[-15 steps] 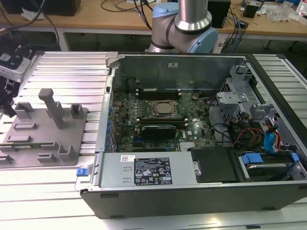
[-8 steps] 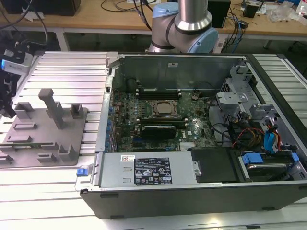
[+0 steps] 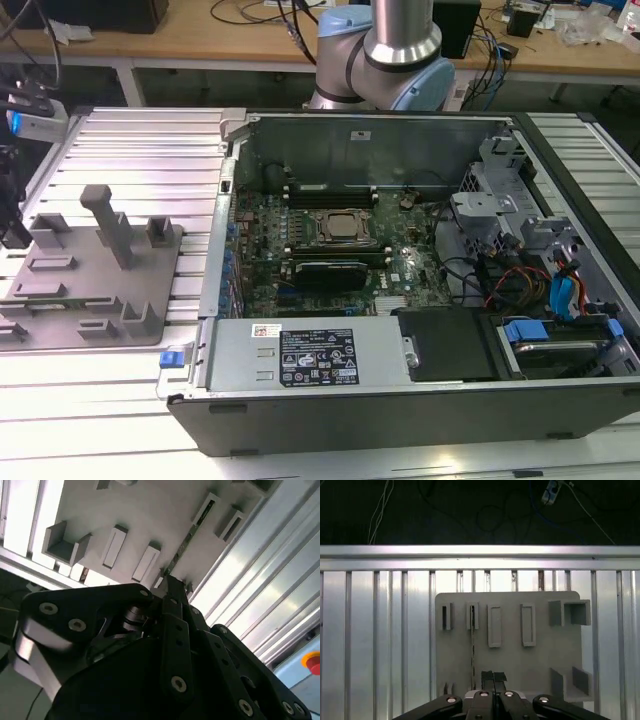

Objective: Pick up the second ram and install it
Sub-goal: 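Pick up the second ram and move it above second insertion slot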

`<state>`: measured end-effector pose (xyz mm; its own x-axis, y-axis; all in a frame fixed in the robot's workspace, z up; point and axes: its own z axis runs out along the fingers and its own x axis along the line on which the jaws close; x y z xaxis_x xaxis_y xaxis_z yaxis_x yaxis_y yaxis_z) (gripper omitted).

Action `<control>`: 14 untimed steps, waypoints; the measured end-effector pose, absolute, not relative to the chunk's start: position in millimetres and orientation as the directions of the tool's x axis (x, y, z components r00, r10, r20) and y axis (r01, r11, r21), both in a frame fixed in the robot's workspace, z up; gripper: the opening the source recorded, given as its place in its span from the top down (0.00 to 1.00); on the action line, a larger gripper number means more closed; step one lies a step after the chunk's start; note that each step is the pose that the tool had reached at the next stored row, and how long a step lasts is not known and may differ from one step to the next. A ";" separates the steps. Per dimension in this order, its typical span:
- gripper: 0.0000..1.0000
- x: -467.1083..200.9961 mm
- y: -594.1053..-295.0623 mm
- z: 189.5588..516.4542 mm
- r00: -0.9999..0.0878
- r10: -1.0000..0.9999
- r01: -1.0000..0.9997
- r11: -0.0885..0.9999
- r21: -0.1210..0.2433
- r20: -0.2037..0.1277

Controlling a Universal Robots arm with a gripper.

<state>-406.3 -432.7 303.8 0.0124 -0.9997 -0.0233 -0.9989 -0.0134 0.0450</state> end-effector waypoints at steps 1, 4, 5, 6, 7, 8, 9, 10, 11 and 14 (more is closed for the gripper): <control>0.92 -406.3 -432.7 303.6 0.039 -0.999 -0.998 -0.040 0.045 -0.023; 0.92 -406.2 -432.6 302.5 0.040 -0.999 -0.998 -0.041 0.045 -0.023; 0.92 -406.4 -432.7 301.5 0.040 -0.999 -0.998 -0.041 0.045 -0.023; 0.92 -406.5 -432.8 299.8 0.042 -0.999 -0.998 -0.043 0.045 -0.023; 0.92 -406.6 -432.9 297.8 0.042 -0.999 -0.998 -0.043 0.045 -0.023; 0.92 -406.8 -433.4 295.5 0.043 -0.999 -0.998 -0.044 0.045 -0.023; 0.92 -406.9 -434.2 292.7 0.043 -0.999 -0.998 -0.044 0.045 -0.023; 0.92 -406.9 -435.0 290.3 0.043 -0.999 -0.998 -0.044 0.045 -0.023; 0.92 -406.9 -435.8 287.3 0.043 -0.999 -0.998 -0.044 0.045 -0.023; 0.92 -407.3 -437.4 275.3 0.044 -0.999 -0.998 -0.045 0.045 -0.023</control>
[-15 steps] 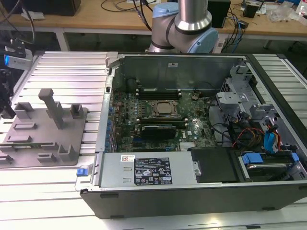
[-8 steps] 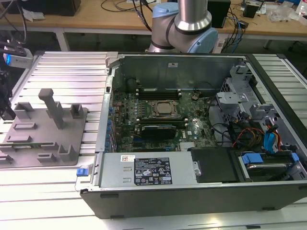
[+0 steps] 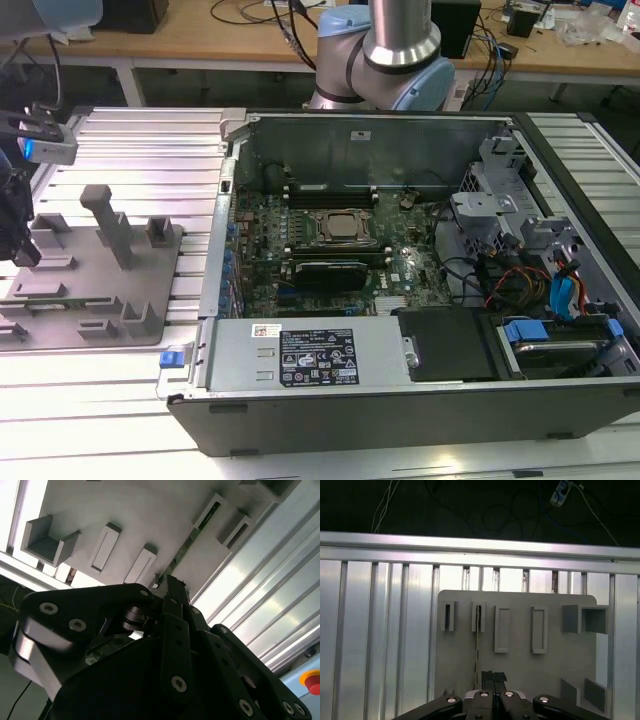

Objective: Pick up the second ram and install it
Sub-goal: 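Pick up the second ram and move it above second insertion slot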

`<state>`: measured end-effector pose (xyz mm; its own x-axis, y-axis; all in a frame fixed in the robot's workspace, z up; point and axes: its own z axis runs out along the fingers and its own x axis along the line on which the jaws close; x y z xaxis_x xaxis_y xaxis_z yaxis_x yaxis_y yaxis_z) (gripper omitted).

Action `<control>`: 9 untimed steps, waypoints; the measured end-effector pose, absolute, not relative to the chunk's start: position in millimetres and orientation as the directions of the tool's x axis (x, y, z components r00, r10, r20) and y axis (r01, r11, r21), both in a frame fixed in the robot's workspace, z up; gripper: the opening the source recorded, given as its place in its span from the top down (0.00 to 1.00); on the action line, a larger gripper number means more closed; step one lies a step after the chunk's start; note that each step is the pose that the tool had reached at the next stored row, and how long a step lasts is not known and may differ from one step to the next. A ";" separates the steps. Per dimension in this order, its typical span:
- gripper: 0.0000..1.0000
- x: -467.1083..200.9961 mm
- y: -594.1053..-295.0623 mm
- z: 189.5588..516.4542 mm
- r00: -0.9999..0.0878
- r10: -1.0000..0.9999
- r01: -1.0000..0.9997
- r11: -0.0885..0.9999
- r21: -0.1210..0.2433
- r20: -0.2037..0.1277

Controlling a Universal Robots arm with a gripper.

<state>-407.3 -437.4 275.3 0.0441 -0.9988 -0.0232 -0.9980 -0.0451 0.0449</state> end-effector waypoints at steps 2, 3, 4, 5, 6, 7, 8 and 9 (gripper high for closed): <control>0.92 -407.8 -438.2 272.0 0.045 -0.999 -0.998 -0.046 0.045 -0.023; 0.92 -407.9 -438.7 271.0 0.045 -0.999 -0.998 -0.046 0.045 -0.023; 0.92 -408.0 -439.8 268.9 0.045 -0.999 -0.998 -0.046 0.045 -0.023; 0.92 -408.1 -440.8 266.0 0.045 -0.999 -0.998 -0.046 0.045 -0.023; 0.92 -408.1 -441.4 263.6 0.045 -0.999 -0.998 -0.046 0.045 -0.023; 0.92 -408.1 -442.0 262.0 0.045 -0.999 -0.998 -0.046 0.045 -0.023; 0.92 -408.1 -443.7 258.4 0.046 -0.999 -0.998 -0.047 0.045 -0.023; 0.92 -408.1 -445.6 254.8 0.046 -0.999 -0.998 -0.047 0.045 -0.023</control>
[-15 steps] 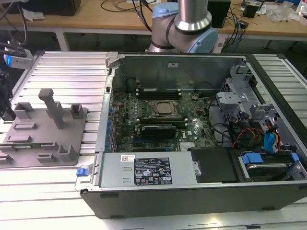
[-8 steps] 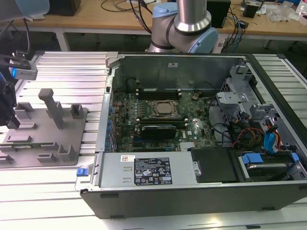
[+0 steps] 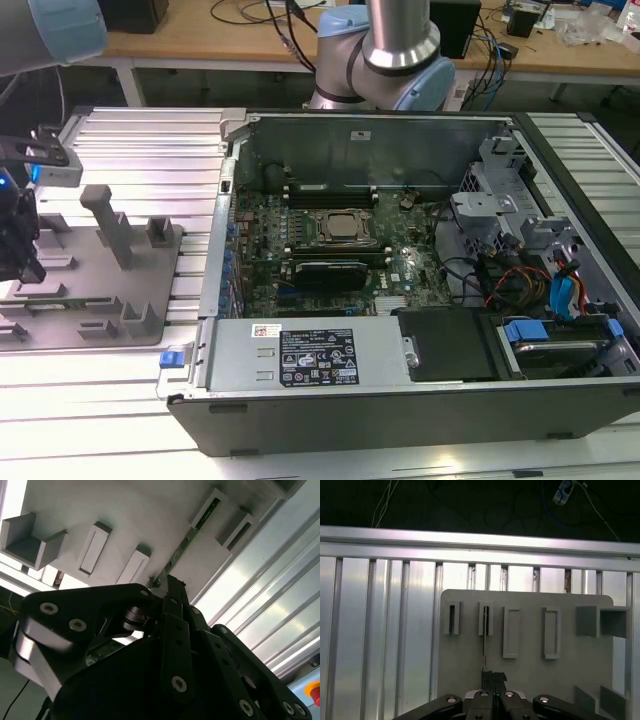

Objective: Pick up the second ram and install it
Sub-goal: 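Pick up the second ram and move it above second insertion slot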

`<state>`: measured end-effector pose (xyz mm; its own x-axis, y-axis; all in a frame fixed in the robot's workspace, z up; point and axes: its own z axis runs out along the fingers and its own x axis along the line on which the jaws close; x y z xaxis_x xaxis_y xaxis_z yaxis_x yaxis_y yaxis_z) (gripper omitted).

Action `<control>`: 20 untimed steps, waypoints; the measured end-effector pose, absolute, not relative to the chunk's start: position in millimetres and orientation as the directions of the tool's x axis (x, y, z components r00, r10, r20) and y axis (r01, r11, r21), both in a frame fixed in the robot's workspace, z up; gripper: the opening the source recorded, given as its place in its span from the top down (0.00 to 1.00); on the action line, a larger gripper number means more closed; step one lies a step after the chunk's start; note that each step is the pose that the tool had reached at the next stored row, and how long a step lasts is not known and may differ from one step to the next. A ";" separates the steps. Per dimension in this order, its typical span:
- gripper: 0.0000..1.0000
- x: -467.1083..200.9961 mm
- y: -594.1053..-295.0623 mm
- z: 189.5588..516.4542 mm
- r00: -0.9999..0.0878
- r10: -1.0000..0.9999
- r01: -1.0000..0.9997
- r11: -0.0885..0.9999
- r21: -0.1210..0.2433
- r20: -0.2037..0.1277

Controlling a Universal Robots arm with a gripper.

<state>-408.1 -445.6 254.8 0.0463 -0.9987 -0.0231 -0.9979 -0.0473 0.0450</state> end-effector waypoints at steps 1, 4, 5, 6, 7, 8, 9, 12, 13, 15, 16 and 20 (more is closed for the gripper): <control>0.92 -408.1 -447.7 252.0 0.047 -0.999 -0.998 -0.048 0.045 -0.023; 0.92 -408.1 -451.6 246.4 0.047 -0.999 -0.998 -0.048 0.045 -0.023; 0.92 -408.2 -451.6 245.8 0.047 -0.999 -0.998 -0.048 0.045 -0.023; 0.92 -408.1 -451.7 245.8 0.048 -0.999 -0.998 -0.049 0.045 -0.023; 0.92 -408.1 -451.7 245.7 0.048 -0.999 -0.998 -0.049 0.045 -0.023; 0.92 -408.1 -451.7 245.7 0.048 -0.999 -0.998 -0.049 0.045 -0.023; 0.86 -408.1 -451.7 245.7 0.048 -0.999 -0.998 -0.049 0.045 -0.023; 0.72 -408.1 -451.7 237.8 0.048 -0.999 -0.998 -0.049 0.045 -0.023; 0.72 -408.1 -451.7 233.9 0.049 -0.999 -0.998 -0.050 0.045 -0.023; 0.72 -408.1 -451.7 226.3 0.052 -0.998 -0.998 -0.053 0.045 -0.023; 0.72 -408.1 -451.6 221.5 0.055 -0.998 -0.997 -0.056 0.045 -0.023; 0.72 -408.9 -451.4 210.3 0.061 -0.998 -0.997 -0.062 0.045 -0.023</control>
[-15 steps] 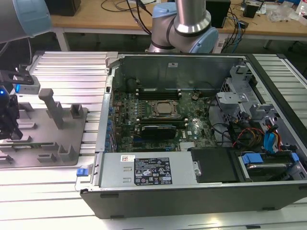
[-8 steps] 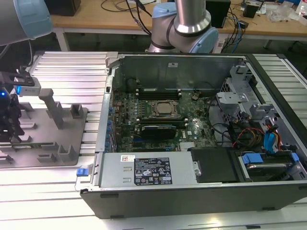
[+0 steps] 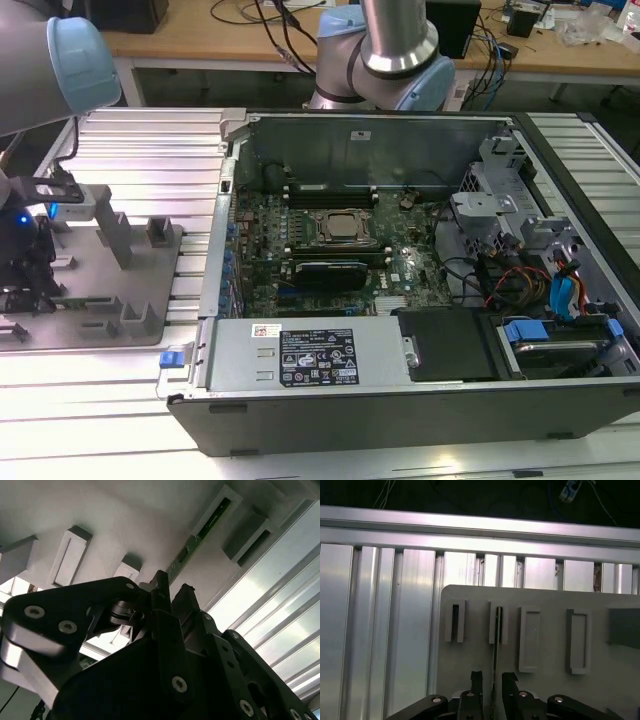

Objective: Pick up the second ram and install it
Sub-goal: 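Pick up the second ram and move it above second insertion slot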

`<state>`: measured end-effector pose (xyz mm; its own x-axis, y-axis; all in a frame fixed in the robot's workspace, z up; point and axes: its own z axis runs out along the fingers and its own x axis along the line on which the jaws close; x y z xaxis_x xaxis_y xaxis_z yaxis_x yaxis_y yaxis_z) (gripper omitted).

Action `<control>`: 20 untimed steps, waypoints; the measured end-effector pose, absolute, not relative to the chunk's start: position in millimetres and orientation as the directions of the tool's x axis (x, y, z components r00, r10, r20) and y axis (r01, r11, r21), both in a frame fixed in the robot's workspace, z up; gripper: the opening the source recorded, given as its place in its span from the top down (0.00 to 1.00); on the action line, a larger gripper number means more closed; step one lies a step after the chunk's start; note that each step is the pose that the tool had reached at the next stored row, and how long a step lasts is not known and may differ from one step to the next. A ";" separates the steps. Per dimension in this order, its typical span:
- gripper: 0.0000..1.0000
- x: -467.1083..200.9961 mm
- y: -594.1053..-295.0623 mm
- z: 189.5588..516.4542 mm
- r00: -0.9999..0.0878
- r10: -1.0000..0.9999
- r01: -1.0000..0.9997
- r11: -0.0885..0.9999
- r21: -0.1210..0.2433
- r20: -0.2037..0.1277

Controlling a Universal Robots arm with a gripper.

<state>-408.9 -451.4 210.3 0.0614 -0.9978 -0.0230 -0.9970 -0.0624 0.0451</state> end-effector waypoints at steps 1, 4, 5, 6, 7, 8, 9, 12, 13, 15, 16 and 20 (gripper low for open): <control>0.72 -408.9 -451.2 210.1 0.062 -0.998 -0.997 -0.063 0.045 -0.023; 0.72 -409.6 -449.6 208.7 0.062 -0.998 -0.997 -0.063 0.045 -0.023; 0.72 -410.5 -449.3 208.3 0.062 -0.998 -0.997 -0.063 0.045 -0.023; 0.72 -412.1 -448.9 208.2 0.062 -0.998 -0.997 -0.063 0.045 -0.023; 0.72 -412.9 -448.4 208.1 0.062 -0.998 -0.997 -0.063 0.045 -0.023; 0.72 -413.0 -448.4 208.1 0.062 -0.998 -0.997 -0.063 0.045 -0.023; 0.72 -413.0 -448.4 208.1 0.062 -0.998 -0.997 -0.063 0.045 -0.023; 0.72 -413.1 -448.4 208.8 0.062 -0.998 -0.997 -0.063 0.045 -0.023; 0.72 -413.1 -448.3 208.8 0.062 -0.998 -0.997 -0.063 0.045 -0.023; 0.74 -413.1 -448.4 209.0 0.062 -0.998 -0.997 -0.063 0.045 -0.023; 0.81 -413.1 -448.4 209.0 0.062 -0.998 -0.997 -0.063 0.045 -0.023; 0.83 -413.1 -448.4 209.2 0.062 -0.998 -0.997 -0.063 0.045 -0.023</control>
<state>-413.1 -448.4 209.2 0.0616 -0.9978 -0.0231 -0.9970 -0.0626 0.0448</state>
